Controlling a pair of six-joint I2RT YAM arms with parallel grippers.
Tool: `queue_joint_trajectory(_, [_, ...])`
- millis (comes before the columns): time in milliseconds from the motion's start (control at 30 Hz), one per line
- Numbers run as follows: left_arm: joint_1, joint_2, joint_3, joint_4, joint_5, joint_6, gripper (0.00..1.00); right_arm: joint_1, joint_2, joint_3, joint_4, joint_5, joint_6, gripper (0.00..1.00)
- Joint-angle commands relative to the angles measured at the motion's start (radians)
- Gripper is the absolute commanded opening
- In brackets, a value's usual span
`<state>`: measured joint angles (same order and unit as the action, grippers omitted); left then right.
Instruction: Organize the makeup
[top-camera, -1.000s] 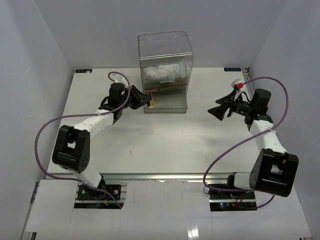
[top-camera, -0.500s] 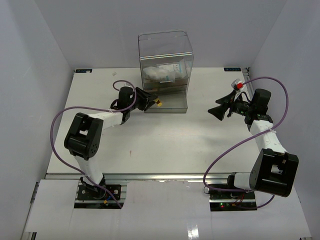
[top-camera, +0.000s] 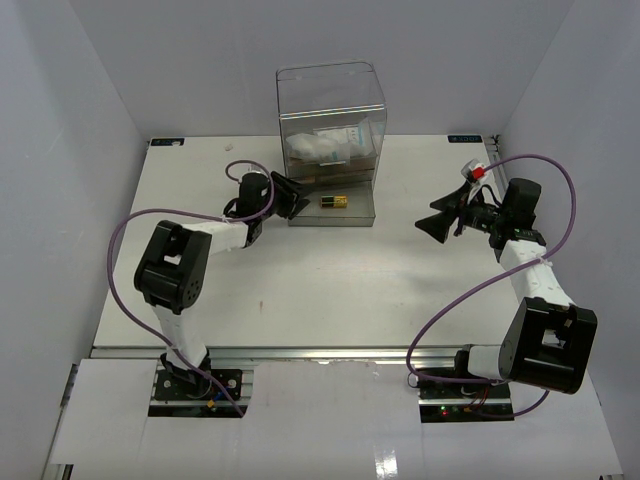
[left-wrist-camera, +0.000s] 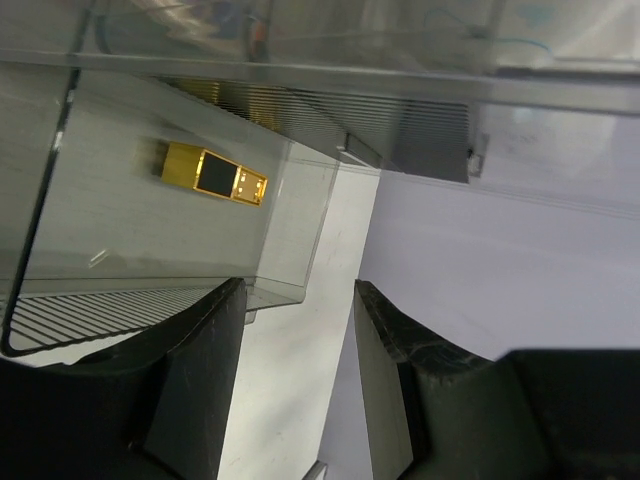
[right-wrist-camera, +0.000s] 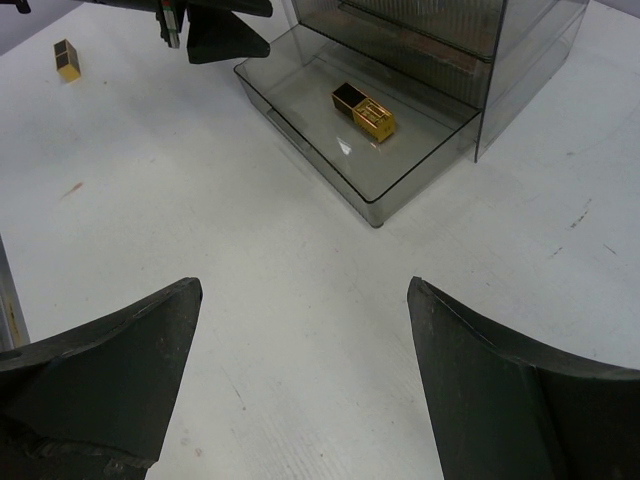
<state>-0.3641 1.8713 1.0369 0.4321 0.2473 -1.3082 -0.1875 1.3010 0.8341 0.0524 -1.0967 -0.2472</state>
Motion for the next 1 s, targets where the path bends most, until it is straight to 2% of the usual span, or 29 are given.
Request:
queue_joint_trajectory(0, [0.002, -0.164, -0.031, 0.065, 0.061, 0.181, 0.58, 0.027, -0.018, 0.029, -0.045, -0.038, -0.062, 0.90])
queue_joint_trajectory(67, [0.005, -0.236, -0.057, 0.046, 0.097, 0.289, 0.60, 0.057, -0.018, 0.035, -0.088, -0.027, -0.093, 0.90])
queue_joint_trajectory(200, [0.038, -0.415, -0.122, -0.100, 0.214, 0.531, 0.74, 0.157, -0.013, 0.055, -0.159, 0.040, -0.166, 0.90])
queue_joint_trajectory(233, [0.046, -0.453, -0.136, -0.140, 0.229, 0.581, 0.80, 0.183, -0.008, 0.061, -0.168, 0.060, -0.179, 0.90])
queue_joint_trajectory(267, [0.054, -0.494, -0.149, -0.185, 0.238, 0.633, 0.83, 0.258, -0.002, 0.068, -0.178, 0.080, -0.189, 0.90])
queue_joint_trajectory(367, [0.082, -0.681, -0.211, -0.393, 0.183, 0.834, 0.98, 0.400, 0.050, 0.132, -0.239, 0.204, -0.242, 0.90])
queue_joint_trajectory(500, [0.086, -0.940, -0.290, -0.562, 0.013, 0.970, 0.98, 0.599, 0.150, 0.270, -0.364, 0.307, -0.292, 0.90])
queue_joint_trajectory(600, [0.085, -1.106, -0.344, -0.599, -0.103, 0.997, 0.98, 0.715, 0.253, 0.420, -0.438, 0.347, -0.297, 0.90])
queue_joint_trajectory(700, [0.082, -1.200, -0.376, -0.591, -0.182, 1.004, 0.98, 0.806, 0.347, 0.549, -0.529, 0.394, -0.294, 0.90])
queue_joint_trajectory(800, [0.080, -1.213, -0.388, -0.612, -0.306, 0.991, 0.98, 0.848, 0.429, 0.630, -0.557, 0.457, -0.269, 0.90])
queue_joint_trajectory(967, [0.088, -1.065, -0.339, -0.732, -0.435, 0.902, 0.98, 0.843, 0.431, 0.637, -0.557, 0.577, -0.240, 0.90])
